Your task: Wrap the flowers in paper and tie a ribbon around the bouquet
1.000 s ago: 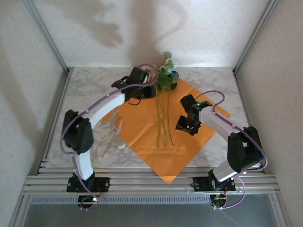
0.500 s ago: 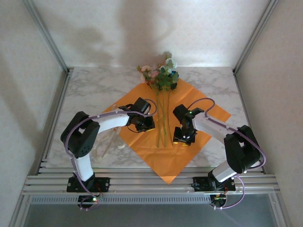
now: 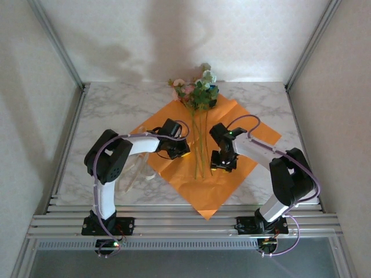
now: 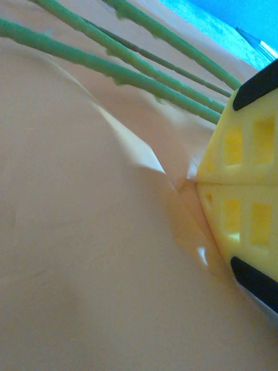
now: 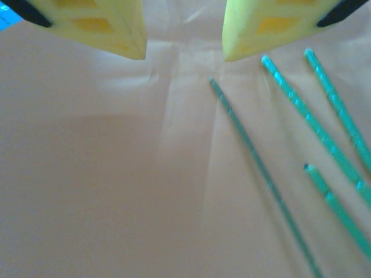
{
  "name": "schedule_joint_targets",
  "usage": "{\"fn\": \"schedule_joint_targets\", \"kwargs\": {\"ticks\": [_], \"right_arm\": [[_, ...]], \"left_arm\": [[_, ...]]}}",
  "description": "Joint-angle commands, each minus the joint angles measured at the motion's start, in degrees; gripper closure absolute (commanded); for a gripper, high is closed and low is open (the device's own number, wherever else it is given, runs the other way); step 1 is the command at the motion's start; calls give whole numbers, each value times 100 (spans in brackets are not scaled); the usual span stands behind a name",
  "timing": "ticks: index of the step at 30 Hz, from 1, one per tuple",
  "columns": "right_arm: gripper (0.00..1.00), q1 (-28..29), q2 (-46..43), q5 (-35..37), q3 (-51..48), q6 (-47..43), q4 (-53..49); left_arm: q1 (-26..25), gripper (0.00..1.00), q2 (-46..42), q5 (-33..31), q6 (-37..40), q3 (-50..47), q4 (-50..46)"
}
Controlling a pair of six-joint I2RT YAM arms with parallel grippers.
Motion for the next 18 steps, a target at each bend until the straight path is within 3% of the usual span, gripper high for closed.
{"fn": "schedule_joint_targets", "kwargs": {"ticks": [1,9,14,18], "right_arm": [[55,333,-224,194,96,-112,-387],[39,1101,-432,126,-339,225,-428],[33,1149,-794,33,-550,454,-753],[29,1148,-1200,-537,-1003,750,-757]], "left_arm": [[160,95,358,-252,-145,109,55],[182,96,374,-202,-115,196,33],[155,97,349,-181,-68,218,-42],[148,97,348,-181,-54,200,-48]]}}
